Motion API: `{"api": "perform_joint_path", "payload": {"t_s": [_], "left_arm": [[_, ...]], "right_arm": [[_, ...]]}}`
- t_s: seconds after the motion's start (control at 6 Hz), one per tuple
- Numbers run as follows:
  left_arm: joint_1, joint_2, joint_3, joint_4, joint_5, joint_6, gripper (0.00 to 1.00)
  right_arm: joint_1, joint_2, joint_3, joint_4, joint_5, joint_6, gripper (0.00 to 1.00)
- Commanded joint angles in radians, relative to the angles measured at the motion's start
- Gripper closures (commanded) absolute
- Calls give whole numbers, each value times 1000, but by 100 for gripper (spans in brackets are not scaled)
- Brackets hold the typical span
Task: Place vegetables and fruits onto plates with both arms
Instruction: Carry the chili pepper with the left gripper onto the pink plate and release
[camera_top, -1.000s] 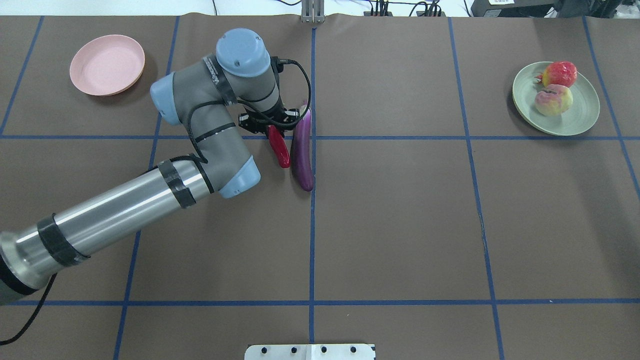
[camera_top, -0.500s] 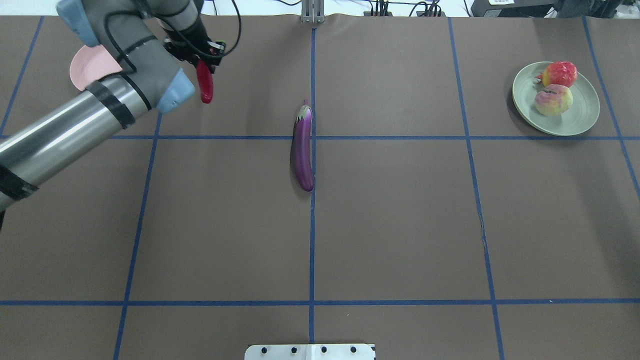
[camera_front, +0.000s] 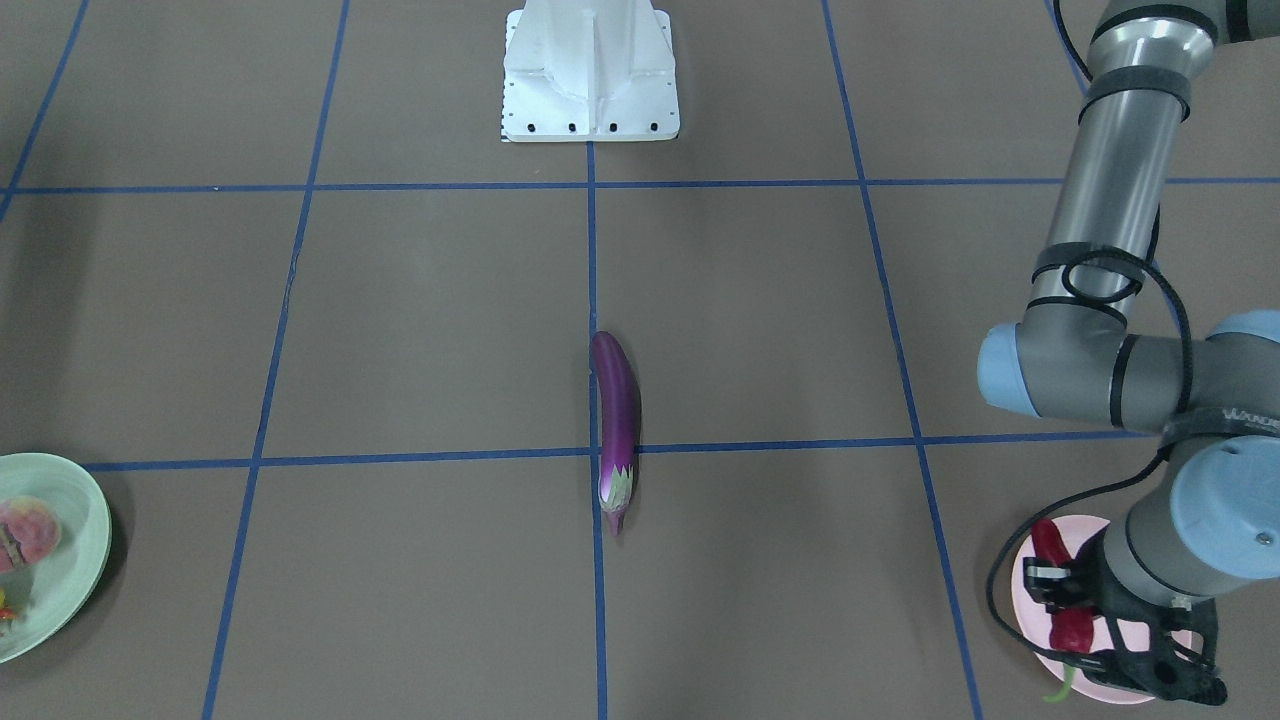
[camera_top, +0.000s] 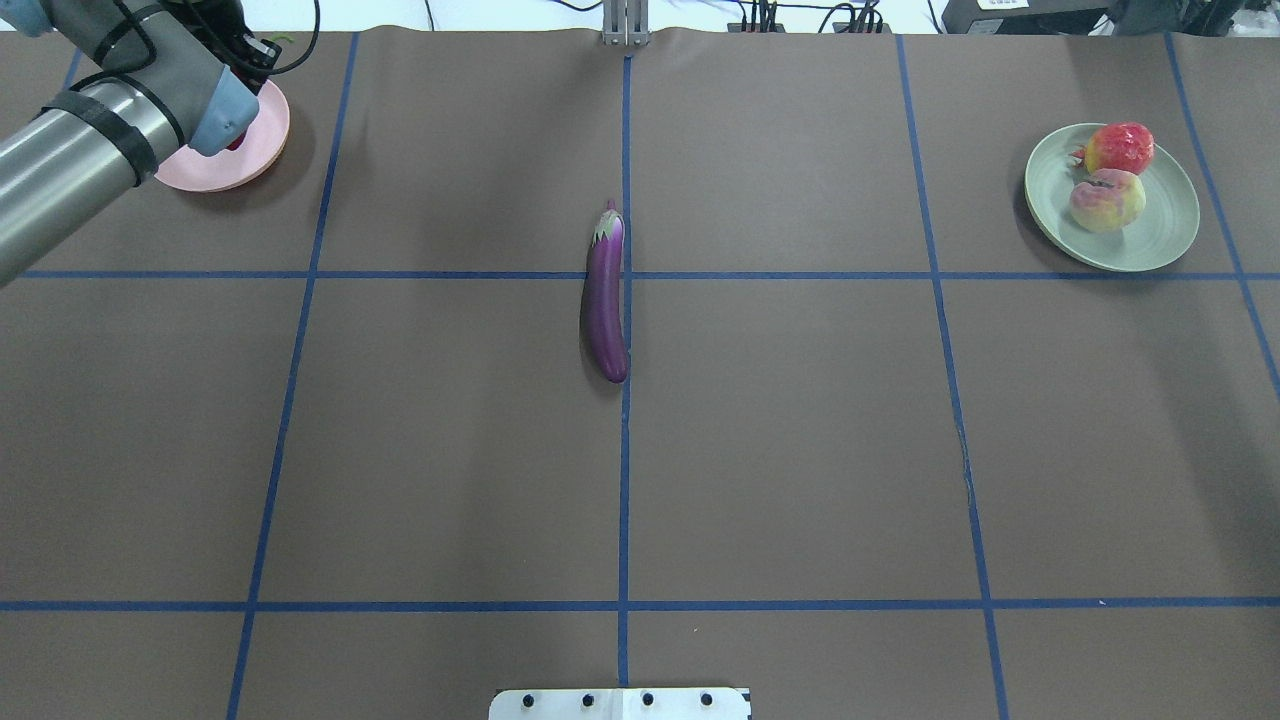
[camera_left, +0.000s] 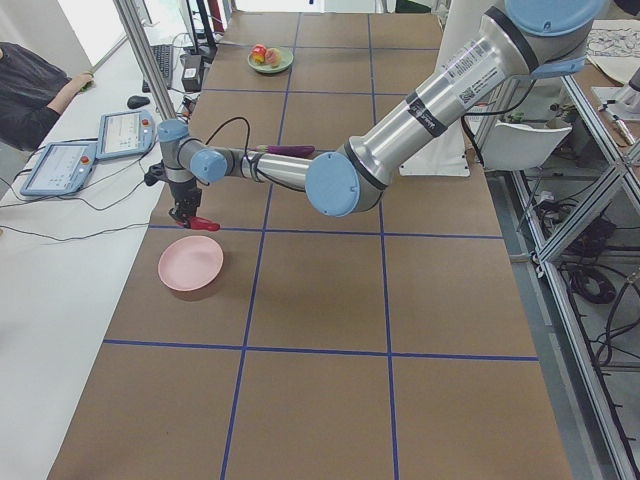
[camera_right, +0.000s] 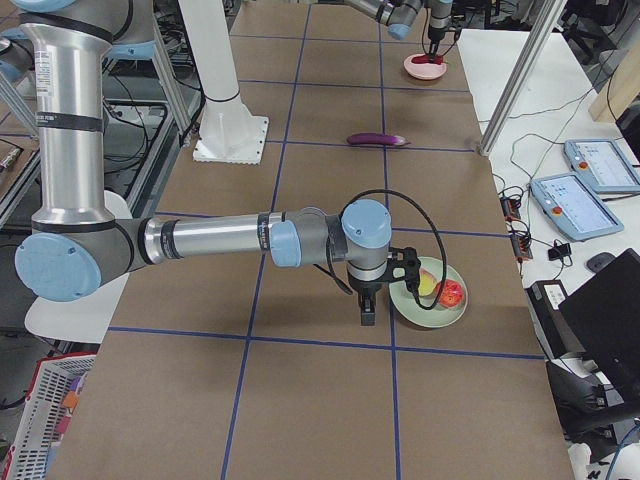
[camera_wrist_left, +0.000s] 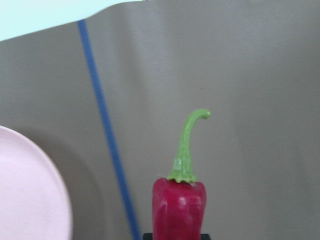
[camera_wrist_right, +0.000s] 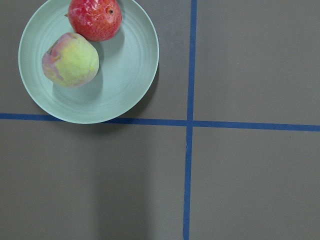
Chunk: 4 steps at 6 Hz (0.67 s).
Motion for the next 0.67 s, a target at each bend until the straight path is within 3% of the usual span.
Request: {"api": "perform_joint_path", "payload": {"t_s": [0.0,0.17,0.33,0.5], "left_arm": [[-7,7,60,-97,44,1,0],[-9,6,2,-55,8,-5,0],[-9,6,-134,114,-106,-58,0],[8,0,-275,231,-193,-258,0]], "right_arm": [[0,2,0,0,0,1,0],[0,2,1,0,0,3,0],[0,3,1,0,0,3,0],[0,3,3,0,2,3,0]]}}
